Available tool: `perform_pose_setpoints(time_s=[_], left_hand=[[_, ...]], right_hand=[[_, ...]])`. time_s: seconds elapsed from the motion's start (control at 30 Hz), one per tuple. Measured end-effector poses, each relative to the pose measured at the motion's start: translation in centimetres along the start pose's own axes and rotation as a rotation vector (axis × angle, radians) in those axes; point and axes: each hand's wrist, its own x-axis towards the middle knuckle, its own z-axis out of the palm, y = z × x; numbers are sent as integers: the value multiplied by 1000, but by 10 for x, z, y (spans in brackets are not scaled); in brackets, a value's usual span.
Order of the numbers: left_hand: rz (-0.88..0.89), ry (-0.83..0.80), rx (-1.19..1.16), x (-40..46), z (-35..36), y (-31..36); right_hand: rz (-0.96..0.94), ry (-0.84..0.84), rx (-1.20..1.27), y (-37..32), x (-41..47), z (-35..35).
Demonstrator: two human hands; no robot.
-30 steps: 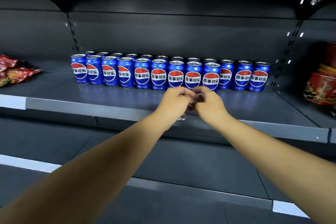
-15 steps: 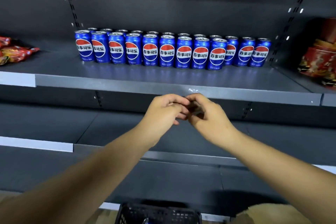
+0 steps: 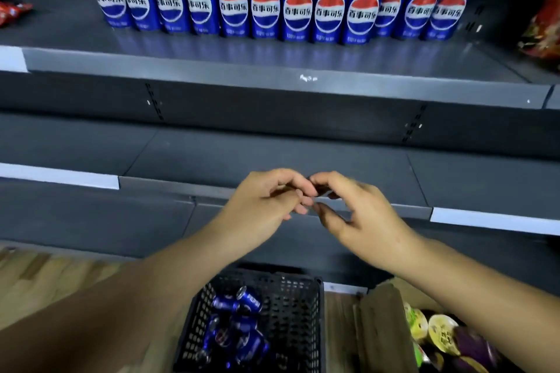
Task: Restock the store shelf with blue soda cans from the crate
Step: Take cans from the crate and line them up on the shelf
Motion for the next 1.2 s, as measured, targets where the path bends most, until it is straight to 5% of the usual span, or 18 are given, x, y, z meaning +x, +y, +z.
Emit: perform_pose_setpoints(time_s=[0.33,0.63,0.97,1.2], left_hand=[[-277,-85,22,-47,39,-73],[-474,-55,4,-74,20,-150],[-718,17,96,-58,-59,-251],[-901,-112,105,-58,-55,-327]], right_hand=[[60,-200,31,30,-89,52],[812,-79,724,19,-111,114],[878,-231,512,23,-102,222],[961,-257,472,49,-110,289]])
